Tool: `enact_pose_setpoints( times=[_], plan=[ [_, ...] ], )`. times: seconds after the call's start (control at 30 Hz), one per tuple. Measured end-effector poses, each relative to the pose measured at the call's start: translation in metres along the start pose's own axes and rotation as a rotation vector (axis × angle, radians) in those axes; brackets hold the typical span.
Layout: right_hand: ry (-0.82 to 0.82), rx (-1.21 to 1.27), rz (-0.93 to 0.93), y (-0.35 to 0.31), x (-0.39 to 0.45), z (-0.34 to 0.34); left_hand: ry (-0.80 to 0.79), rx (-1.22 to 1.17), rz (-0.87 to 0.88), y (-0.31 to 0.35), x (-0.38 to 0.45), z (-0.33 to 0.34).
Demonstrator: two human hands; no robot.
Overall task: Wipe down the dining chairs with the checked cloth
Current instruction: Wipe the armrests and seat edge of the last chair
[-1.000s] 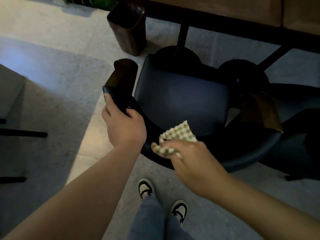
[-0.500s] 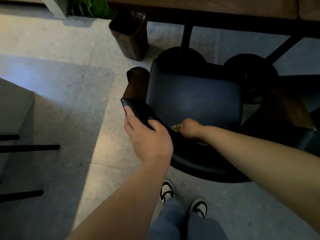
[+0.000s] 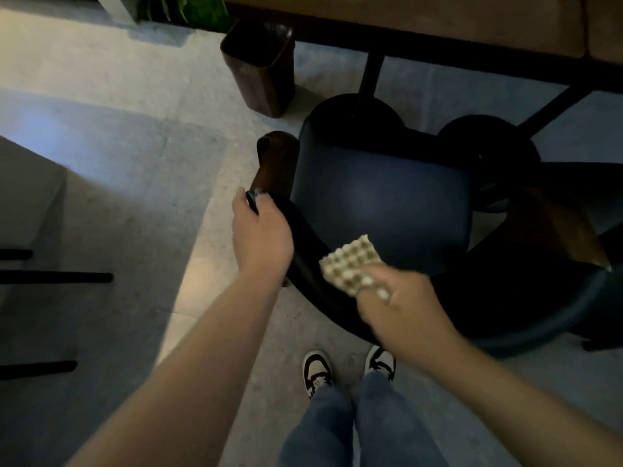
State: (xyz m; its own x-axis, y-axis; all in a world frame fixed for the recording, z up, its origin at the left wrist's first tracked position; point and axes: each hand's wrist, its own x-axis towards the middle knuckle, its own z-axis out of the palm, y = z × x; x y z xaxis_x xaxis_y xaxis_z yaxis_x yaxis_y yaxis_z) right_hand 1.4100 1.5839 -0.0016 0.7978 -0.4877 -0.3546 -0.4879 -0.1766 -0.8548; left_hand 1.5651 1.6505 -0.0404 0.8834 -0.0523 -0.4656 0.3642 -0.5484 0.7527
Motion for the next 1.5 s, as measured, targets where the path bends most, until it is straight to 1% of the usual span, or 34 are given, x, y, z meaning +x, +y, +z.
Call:
enact_pose_setpoints(
  times=[0.07, 0.1, 0.13, 0.17, 0.2, 0.27, 0.3, 0.33, 0.37, 0.43, 0.5, 0.53, 0.63, 0.77, 0.87, 0.93, 0.97, 1.0, 1.07, 1.1, 1.13, 1.17, 1.23, 1.3, 1.43, 1.5],
  plan=[
    [0.116, 0.389, 0.254, 0.008, 0.035, -0.011, -0.018, 0.055, -0.066, 0.019, 0.024, 0.004],
    [0.161, 0.495, 0.383, 0.019, 0.059, -0.015, -0.020, 0.110, -0.075, 0.025, 0.030, 0.007],
    [0.192, 0.528, 0.491, 0.035, 0.082, -0.017, -0.010, 0.174, -0.062, 0.026, 0.034, 0.010],
    [0.201, 0.508, 0.568, 0.049, 0.102, -0.016, 0.013, 0.234, -0.039, 0.024, 0.036, 0.013],
    [0.180, 0.471, 0.618, 0.064, 0.120, -0.009, 0.036, 0.277, -0.019, 0.022, 0.038, 0.015],
    [0.032, 0.402, 0.693, 0.092, 0.144, 0.011, 0.069, 0.318, 0.000, 0.016, 0.043, 0.017],
    [-0.066, 0.315, 0.715, 0.100, 0.149, 0.022, 0.074, 0.337, 0.005, 0.014, 0.044, 0.018],
    [-0.167, 0.184, 0.718, 0.109, 0.154, 0.031, 0.080, 0.349, 0.012, 0.014, 0.045, 0.019],
    [-0.222, 0.086, 0.701, 0.111, 0.158, 0.040, 0.089, 0.356, 0.015, 0.015, 0.045, 0.020],
    [-0.193, -0.046, 0.596, 0.110, 0.167, 0.051, 0.099, 0.360, 0.014, 0.017, 0.046, 0.020],
    [-0.106, -0.149, 0.504, 0.092, 0.163, 0.050, 0.098, 0.356, 0.007, 0.017, 0.044, 0.020],
    [-0.064, -0.164, 0.458, 0.084, 0.157, 0.049, 0.093, 0.348, 0.004, 0.017, 0.044, 0.020],
    [-0.047, -0.185, 0.300, 0.040, 0.118, 0.038, 0.073, 0.289, -0.022, 0.018, 0.041, 0.018],
    [0.030, -0.112, 0.005, 0.004, 0.060, 0.035, 0.040, 0.148, -0.044, 0.017, 0.041, 0.015],
    [-0.004, -0.100, -0.121, -0.007, 0.023, 0.033, 0.012, 0.126, -0.038, 0.015, 0.044, 0.014],
    [0.009, 0.003, -0.093, -0.006, 0.026, 0.030, -0.008, 0.123, -0.020, 0.013, 0.047, 0.014],
    [0.037, 0.092, -0.021, 0.002, 0.039, 0.030, -0.018, 0.127, -0.008, 0.012, 0.048, 0.013],
    [0.081, 0.209, 0.063, 0.009, 0.057, 0.031, -0.024, 0.128, -0.001, 0.011, 0.048, 0.013],
    [0.175, 0.459, 0.308, 0.037, 0.106, 0.037, -0.022, 0.123, -0.003, 0.010, 0.049, 0.013],
    [0.210, 0.512, 0.438, 0.051, 0.130, 0.041, -0.019, 0.117, -0.007, 0.010, 0.049, 0.014],
    [0.205, 0.467, 0.540, 0.064, 0.150, 0.045, -0.013, 0.112, -0.006, 0.010, 0.048, 0.014],
    [0.123, 0.327, 0.598, 0.074, 0.165, 0.050, -0.008, 0.110, 0.001, 0.009, 0.048, 0.014],
    [-0.102, 0.047, 0.609, 0.089, 0.186, 0.063, -0.004, 0.121, 0.013, 0.007, 0.048, 0.013],
    [-0.209, -0.062, 0.578, 0.094, 0.192, 0.069, -0.005, 0.132, 0.025, 0.007, 0.048, 0.013],
    [-0.041, -0.057, 0.557, 0.080, 0.189, 0.071, 0.014, 0.137, 0.045, 0.005, 0.051, 0.013],
    [0.011, -0.126, 0.486, 0.062, 0.179, 0.069, 0.013, 0.132, 0.050, 0.005, 0.050, 0.013]
  ],
)
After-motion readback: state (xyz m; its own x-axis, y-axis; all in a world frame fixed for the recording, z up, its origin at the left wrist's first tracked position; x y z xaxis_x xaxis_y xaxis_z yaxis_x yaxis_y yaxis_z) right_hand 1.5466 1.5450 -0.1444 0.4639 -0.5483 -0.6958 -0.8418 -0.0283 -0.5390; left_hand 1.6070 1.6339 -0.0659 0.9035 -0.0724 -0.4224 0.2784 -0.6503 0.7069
